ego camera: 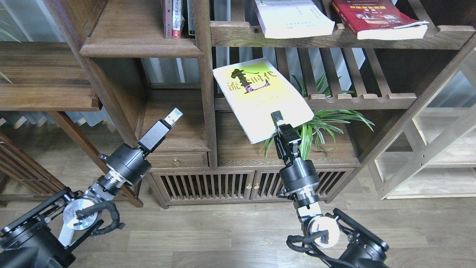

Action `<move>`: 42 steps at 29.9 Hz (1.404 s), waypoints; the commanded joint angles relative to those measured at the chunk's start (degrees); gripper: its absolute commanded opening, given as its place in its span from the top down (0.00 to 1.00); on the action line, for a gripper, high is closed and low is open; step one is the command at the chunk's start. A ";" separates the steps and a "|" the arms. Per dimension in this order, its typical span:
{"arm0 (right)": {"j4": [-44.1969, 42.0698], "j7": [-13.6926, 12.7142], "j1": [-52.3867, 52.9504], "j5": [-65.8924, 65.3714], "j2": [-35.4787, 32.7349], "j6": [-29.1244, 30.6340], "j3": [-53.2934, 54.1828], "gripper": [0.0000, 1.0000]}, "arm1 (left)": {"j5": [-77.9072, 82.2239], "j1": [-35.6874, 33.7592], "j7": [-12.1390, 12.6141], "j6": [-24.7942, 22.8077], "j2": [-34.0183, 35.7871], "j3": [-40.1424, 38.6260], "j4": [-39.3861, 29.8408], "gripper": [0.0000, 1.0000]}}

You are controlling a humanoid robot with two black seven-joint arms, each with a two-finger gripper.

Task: Organize books on shelf
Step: 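Pull the book down off the shelf with the right gripper, then grasp the book's edge with the left gripper beside the right gripper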

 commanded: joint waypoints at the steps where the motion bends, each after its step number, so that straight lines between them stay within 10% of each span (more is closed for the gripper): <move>1: 0.77 -0.94 -1.20 -1.36 0.36 0.01 -0.54 0.97 | 0.00 -0.09 0.45 0.00 -0.02 0.66 1.11 0.01; 14: 2.27 -2.96 -4.54 -4.26 2.20 0.01 -2.21 0.97 | -1.58 -0.18 2.91 0.00 -2.22 1.45 8.33 0.01; 25: 2.27 -3.05 -4.54 -6.73 2.20 0.01 -5.02 0.97 | -11.33 -1.41 13.19 0.00 -3.80 2.07 8.86 0.02; 42: 2.27 -3.31 -4.19 -6.81 2.20 0.01 -7.22 0.96 | -23.38 -2.46 14.69 0.00 -6.17 5.94 9.73 0.03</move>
